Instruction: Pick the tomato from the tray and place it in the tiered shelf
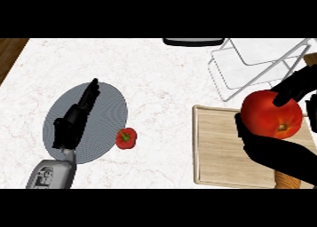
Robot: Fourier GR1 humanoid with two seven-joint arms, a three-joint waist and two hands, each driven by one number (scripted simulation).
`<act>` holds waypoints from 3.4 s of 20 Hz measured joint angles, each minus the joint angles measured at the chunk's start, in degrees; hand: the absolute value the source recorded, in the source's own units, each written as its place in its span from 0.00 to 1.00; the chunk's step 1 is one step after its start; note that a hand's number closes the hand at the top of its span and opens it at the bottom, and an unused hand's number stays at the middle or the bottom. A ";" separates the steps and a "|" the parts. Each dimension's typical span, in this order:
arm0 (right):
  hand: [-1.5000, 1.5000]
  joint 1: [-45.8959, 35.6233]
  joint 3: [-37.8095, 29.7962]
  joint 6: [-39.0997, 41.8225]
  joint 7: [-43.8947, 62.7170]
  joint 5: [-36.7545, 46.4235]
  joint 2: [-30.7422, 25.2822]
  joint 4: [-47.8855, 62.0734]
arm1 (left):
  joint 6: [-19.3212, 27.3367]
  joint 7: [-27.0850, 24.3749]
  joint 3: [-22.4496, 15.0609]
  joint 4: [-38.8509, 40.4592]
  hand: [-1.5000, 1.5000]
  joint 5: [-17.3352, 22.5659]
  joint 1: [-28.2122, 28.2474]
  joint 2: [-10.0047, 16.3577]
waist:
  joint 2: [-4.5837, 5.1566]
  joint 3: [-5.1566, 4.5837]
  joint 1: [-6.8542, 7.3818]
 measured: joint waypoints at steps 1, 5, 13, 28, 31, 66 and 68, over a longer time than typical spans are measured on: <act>1.00 -2.26 -1.44 0.23 0.40 -0.42 -0.25 1.09 | 0.00 0.31 -0.41 -0.89 0.50 -0.20 0.76 -0.11 | -0.02 0.00 0.08; 1.00 -8.11 -6.61 0.89 0.48 -2.43 -2.47 4.48 | 0.04 -0.40 0.05 0.02 0.50 -0.26 0.30 -0.16 | 0.01 0.00 0.03; 1.00 -15.43 -15.51 -2.31 -5.35 -4.53 -9.92 15.71 | -0.12 -0.90 0.42 1.86 0.50 -0.43 -0.93 -0.32 | 0.06 0.01 0.08; 1.00 -19.28 -13.83 -18.45 -21.61 3.07 -15.57 39.23 | 0.05 0.46 -0.38 0.53 0.50 -1.08 -0.74 -1.21 | 0.19 0.02 0.44; 1.00 -20.16 -13.88 -22.49 -26.83 3.47 -16.44 44.51 | -0.22 0.25 -0.18 0.12 0.50 -0.89 -0.36 -0.98 | 0.21 0.01 0.58; 0.00 -26.08 -28.26 -44.21 -42.31 -13.15 -20.77 78.32 | -0.80 -0.33 1.06 1.76 0.50 -0.83 -1.79 -0.76 | 0.07 -0.05 0.32; 0.00 -25.57 -28.83 -42.26 -42.27 -15.56 -21.43 76.40 | -0.76 -0.82 0.93 1.50 0.50 -1.08 -1.03 -0.67 | 0.00 -0.05 0.21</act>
